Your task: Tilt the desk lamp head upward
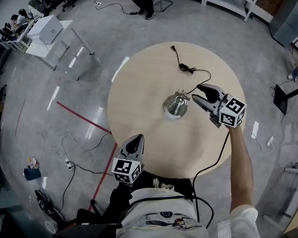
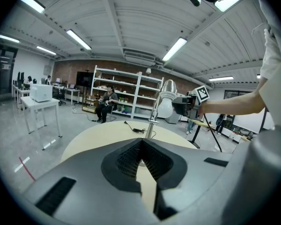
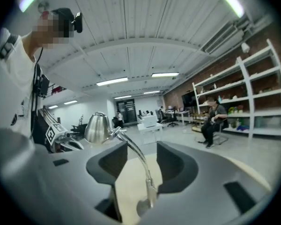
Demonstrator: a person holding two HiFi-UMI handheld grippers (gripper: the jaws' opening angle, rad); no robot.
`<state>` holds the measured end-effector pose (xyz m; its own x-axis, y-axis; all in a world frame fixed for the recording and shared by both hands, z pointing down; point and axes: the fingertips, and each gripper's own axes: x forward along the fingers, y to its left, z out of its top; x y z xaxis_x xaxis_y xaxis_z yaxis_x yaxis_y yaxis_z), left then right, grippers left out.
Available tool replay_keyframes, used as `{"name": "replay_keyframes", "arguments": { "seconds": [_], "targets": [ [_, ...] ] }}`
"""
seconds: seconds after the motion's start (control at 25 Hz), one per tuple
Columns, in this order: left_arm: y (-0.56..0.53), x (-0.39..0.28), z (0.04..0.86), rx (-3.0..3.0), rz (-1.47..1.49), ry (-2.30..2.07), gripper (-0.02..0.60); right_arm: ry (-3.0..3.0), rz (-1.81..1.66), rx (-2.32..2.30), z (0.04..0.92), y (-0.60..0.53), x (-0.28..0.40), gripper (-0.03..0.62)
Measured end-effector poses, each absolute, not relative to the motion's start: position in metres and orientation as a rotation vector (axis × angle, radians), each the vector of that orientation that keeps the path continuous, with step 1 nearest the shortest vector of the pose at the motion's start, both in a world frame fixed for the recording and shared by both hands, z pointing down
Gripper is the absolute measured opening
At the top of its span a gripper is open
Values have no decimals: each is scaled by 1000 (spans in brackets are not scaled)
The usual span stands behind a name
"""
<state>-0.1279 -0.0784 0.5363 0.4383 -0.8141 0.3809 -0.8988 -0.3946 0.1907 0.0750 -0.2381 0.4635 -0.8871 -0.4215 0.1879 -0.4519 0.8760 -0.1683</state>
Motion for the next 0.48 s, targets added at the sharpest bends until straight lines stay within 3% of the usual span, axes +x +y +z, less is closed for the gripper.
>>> {"name": "replay_keyframes", "arguments": {
  "seconds": [0.2,0.48],
  "targets": [
    [-84,-137,521,2370,286,-1457,-8,-2784,125,1157,431,-203,110,180],
    [-104,-137,475,2496,184,-1448,-8,-2672,139,1624,403,-127,119,178]
  ]
}}
